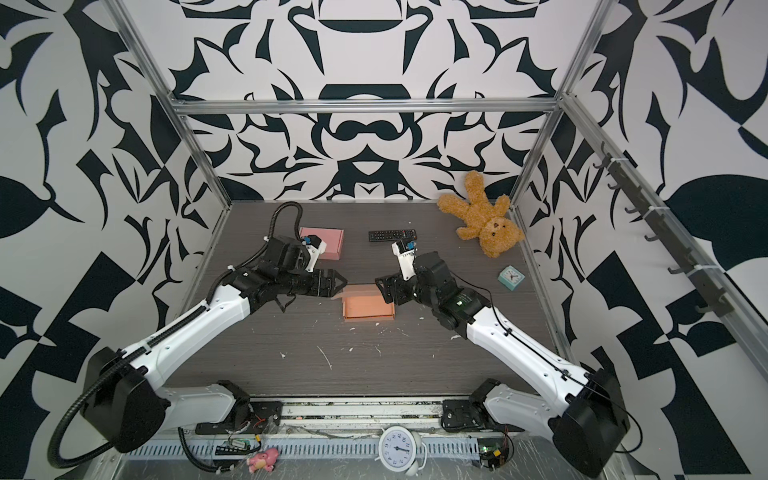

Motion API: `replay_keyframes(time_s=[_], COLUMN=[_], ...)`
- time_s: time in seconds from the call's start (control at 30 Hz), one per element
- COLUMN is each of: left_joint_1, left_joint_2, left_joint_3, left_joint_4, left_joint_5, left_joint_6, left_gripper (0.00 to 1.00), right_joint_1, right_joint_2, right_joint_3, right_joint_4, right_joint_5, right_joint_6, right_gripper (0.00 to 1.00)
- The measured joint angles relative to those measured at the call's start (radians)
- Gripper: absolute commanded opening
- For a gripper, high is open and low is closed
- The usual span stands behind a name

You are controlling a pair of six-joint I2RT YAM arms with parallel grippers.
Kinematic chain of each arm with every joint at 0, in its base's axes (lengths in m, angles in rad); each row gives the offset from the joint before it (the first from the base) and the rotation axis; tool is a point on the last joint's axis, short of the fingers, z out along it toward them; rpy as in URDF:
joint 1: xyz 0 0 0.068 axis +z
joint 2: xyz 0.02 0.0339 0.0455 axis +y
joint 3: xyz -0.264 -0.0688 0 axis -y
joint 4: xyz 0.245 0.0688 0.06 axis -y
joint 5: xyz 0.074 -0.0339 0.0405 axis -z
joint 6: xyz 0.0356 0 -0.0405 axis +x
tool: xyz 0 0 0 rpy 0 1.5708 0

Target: Fold the paper box

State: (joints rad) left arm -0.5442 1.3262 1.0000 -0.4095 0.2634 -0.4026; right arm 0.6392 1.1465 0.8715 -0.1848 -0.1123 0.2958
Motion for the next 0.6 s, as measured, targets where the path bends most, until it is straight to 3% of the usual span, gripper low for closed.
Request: replay_keyframes(time_s=[0.6], left_joint_1=[0.017], left_joint_2=[0.172], left_joint_3=[0.017], left_joint_4=[0.051], left_joint_5=[0.007], left_joint_6=[-0.003], left_gripper=[0.78], right_joint_1=[-0.044], right_joint_2=[0.208], right_joint_3=[0.065], right_joint_4=[-0.014], right_joint_5=[-0.014], right_joint_6=[-0.039], right_gripper=[0.77])
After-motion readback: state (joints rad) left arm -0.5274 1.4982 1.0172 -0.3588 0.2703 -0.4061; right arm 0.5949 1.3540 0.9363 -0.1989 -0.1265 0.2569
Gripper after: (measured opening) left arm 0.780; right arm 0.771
